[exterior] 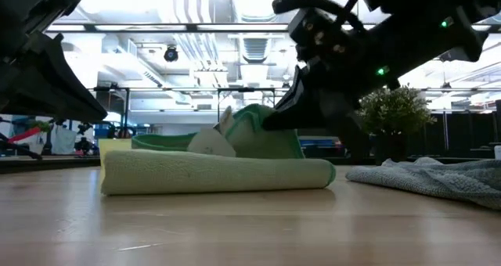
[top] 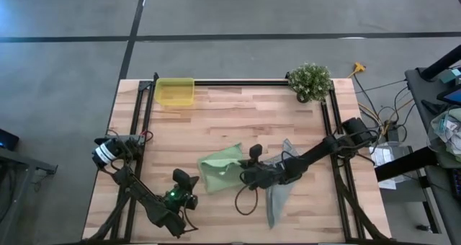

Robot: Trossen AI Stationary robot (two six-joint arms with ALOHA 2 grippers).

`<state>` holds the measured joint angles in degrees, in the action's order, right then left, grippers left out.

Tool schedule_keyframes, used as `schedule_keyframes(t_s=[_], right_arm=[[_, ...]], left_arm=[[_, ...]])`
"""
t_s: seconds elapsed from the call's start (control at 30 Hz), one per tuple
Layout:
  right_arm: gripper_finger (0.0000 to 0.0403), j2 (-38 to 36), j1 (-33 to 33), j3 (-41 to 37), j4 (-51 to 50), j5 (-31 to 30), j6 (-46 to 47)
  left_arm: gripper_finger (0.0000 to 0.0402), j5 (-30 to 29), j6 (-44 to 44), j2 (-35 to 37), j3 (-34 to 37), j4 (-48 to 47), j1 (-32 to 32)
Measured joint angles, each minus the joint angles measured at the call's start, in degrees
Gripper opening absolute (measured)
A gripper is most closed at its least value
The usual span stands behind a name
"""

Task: Roll microfiber towels into tight, uniform cylinder then place into a basket
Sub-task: Roll the green towel

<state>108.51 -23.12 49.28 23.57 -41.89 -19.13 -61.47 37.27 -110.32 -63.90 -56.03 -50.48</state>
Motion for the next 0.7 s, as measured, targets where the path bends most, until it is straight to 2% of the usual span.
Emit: schedule_keyframes(t_s=[0.2,0.57,0.7], right_arm=[[0.0013,-0.05,-0.24,0.0,0.18,4.69,0.03],[0.0013,-0.05,-0.5,-0.07,-1.04,4.89,-2.04],[0.0013,-0.05,-1.09,-0.09,-1.01,5.05,-2.57]], left_arm=[[0.0,0.03,0.01,0.0,-0.12,0.12,0.04],[0.0,-0.07,0.02,0.0,0.5,1.55,0.11],[0.0014,-0.3,-0.05,0.0,0.82,1.46,0.11]])
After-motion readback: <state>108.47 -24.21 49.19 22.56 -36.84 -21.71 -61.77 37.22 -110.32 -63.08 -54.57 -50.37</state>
